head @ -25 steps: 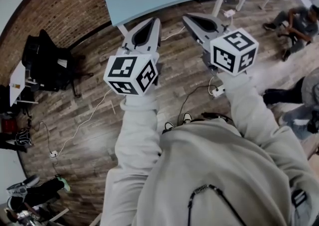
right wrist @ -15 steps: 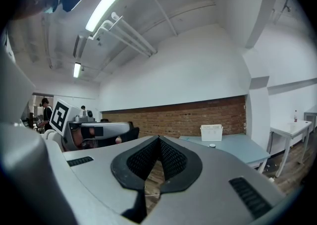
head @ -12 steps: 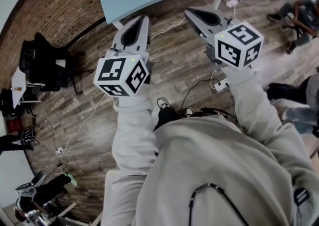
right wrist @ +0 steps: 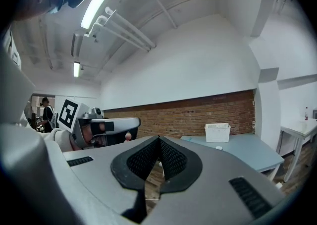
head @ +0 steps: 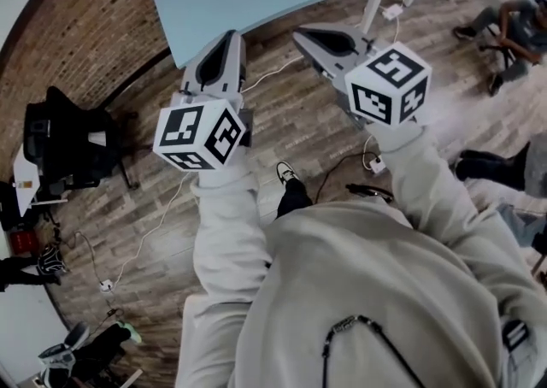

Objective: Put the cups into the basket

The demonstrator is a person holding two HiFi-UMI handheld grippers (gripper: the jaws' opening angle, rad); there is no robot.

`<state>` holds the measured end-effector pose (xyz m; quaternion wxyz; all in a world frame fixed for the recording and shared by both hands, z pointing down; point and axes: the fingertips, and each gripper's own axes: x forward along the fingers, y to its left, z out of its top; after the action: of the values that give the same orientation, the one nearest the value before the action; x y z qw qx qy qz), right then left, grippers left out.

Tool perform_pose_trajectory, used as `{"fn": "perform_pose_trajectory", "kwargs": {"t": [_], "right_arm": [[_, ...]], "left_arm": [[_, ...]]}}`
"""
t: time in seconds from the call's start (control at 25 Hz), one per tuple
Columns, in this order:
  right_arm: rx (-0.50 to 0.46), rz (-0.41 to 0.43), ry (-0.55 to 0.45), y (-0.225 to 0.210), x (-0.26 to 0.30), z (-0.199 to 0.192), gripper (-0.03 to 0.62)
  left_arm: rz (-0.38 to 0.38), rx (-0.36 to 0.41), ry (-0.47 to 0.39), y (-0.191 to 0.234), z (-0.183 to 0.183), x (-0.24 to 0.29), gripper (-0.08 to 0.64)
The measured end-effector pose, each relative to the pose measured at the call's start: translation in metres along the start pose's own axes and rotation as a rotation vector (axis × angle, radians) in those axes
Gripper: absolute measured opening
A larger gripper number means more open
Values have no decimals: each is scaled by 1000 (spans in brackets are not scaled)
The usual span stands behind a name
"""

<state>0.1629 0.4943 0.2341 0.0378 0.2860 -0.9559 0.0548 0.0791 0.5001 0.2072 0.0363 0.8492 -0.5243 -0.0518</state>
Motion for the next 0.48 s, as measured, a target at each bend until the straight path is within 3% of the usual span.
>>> {"fn": "perform_pose_trajectory", "kwargs": {"t": [0.48], "right_arm": [[-28, -65, -6, -94, 150, 53, 2]], "left_arm": [[-39, 16, 7, 146, 24, 100, -5]]}}
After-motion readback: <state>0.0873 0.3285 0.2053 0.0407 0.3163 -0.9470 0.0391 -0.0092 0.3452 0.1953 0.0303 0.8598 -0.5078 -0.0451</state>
